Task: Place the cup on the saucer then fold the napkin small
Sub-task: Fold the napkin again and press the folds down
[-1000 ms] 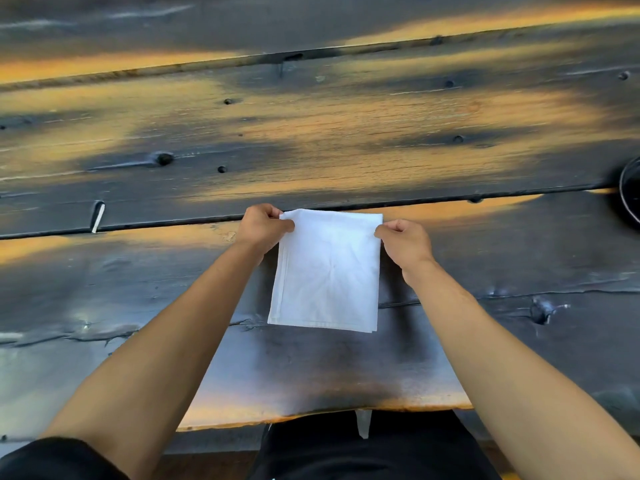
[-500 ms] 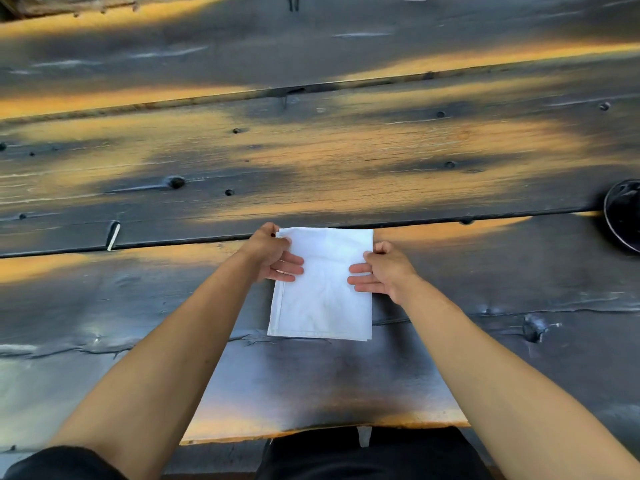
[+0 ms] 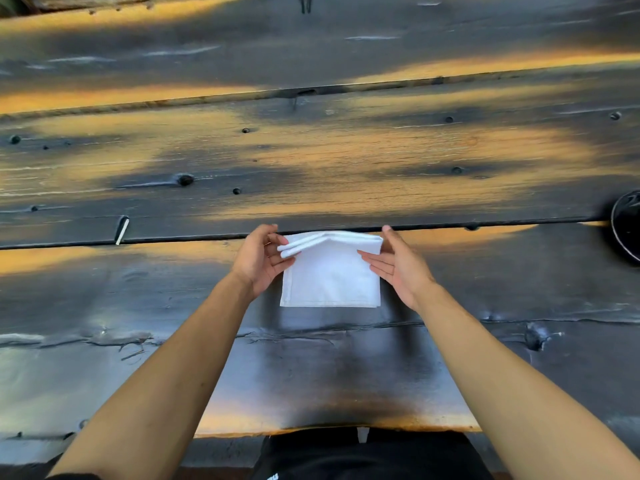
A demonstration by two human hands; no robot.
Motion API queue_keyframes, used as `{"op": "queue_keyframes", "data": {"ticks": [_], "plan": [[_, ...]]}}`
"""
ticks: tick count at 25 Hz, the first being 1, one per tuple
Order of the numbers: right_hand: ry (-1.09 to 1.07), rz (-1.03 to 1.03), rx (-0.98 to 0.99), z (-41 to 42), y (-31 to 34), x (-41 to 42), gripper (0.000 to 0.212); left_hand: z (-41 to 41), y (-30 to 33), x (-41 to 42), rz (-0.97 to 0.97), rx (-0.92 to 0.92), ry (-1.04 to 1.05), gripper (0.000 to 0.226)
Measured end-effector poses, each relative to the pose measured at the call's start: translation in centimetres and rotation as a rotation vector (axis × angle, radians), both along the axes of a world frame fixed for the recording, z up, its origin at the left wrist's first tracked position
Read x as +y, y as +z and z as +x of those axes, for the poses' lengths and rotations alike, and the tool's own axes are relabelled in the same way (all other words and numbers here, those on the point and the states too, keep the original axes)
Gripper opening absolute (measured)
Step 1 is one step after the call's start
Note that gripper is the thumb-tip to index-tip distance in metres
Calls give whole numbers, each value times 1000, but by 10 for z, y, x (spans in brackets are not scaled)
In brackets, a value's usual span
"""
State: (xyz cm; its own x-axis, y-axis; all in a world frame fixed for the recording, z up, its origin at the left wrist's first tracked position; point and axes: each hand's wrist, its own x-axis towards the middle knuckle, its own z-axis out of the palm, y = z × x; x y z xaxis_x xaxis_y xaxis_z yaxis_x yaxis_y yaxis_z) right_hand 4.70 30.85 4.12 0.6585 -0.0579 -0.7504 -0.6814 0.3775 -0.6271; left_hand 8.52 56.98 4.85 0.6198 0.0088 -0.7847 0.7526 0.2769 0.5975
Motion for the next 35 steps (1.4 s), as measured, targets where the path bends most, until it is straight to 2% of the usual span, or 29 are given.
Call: {"op": "queue_keyframes", "data": {"ticks": [1, 2, 5, 8, 11, 14, 19, 24, 28, 31, 35], "plan": [[-5, -38, -32, -4, -2, 0, 8, -5, -2, 0, 30, -26, -8, 34], [10, -68, -62, -8, -4, 0, 7, -11, -5, 0, 61, -57, -13, 34], [108, -103, -104, -21, -9, -3, 27, -22, -12, 1, 136, -113, -8, 29], [157, -149, -130, -34, -15, -8, 32, -29, -14, 5, 219, -122, -117, 43], [229, -312, -157, -45, -22, -8, 40, -38, -16, 8, 266, -160, -242, 52], [298, -369, -192, -51, -25, -8, 48, -47, -19, 7, 259, -192, -267, 61], [429, -633, -265, -57, -25, -6, 48, -59, -22, 0, 452, -247, -400, 62], [441, -649, -323, -64, -28, 0, 51, -61, -22, -3, 574, -303, -499, 60], [451, -645, -340, -70, -33, 4, 54, -61, -24, -10, 863, -399, -663, 59], [546, -698, -352, -73, -36, 5, 57, -63, -28, -12, 983, -417, -799, 59], [711, -867, -326, -78, -37, 8, 60, -66, -31, -10, 1280, -411, -1021, 63]]}}
